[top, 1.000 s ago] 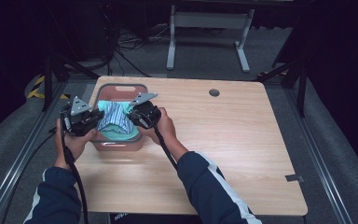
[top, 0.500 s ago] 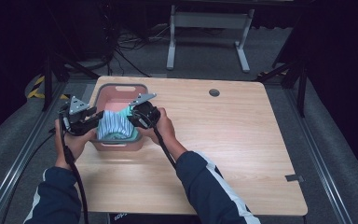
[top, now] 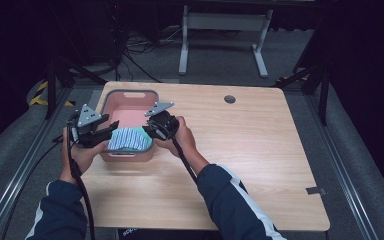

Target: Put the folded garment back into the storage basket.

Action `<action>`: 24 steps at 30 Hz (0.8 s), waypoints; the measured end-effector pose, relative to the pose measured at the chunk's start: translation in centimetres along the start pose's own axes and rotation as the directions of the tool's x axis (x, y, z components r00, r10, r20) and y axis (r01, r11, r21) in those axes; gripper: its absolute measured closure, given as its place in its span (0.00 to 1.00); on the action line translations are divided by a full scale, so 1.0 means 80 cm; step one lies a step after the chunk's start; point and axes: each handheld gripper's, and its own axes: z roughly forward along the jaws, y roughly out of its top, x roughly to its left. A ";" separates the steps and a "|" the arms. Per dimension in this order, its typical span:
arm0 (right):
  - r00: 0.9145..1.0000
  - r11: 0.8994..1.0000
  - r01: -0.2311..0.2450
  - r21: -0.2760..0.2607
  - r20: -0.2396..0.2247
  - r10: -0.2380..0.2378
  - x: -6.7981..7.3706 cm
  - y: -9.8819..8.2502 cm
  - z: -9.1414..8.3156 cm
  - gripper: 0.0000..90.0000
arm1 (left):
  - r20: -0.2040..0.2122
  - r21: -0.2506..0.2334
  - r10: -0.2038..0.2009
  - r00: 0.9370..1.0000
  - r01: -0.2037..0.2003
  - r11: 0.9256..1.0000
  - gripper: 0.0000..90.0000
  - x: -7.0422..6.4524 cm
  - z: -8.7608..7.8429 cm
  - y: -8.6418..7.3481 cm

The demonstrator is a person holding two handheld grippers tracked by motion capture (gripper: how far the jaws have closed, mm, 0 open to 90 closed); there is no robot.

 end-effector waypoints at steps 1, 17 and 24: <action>1.000 1.000 0.005 0.000 0.000 -0.005 0.000 -0.002 -0.003 0.79 | 0.003 0.003 0.004 1.000 -0.004 1.000 0.62 -0.002 0.000 0.001; 0.997 0.998 0.057 0.032 0.046 -0.058 -0.020 -0.044 -0.077 0.68 | 0.092 -0.005 0.116 0.989 -0.116 0.993 0.53 -0.067 0.005 0.015; 0.994 0.995 0.085 0.053 0.066 -0.089 -0.023 -0.066 -0.106 0.63 | 0.143 -0.034 0.159 0.977 -0.155 0.987 0.51 -0.096 0.001 0.022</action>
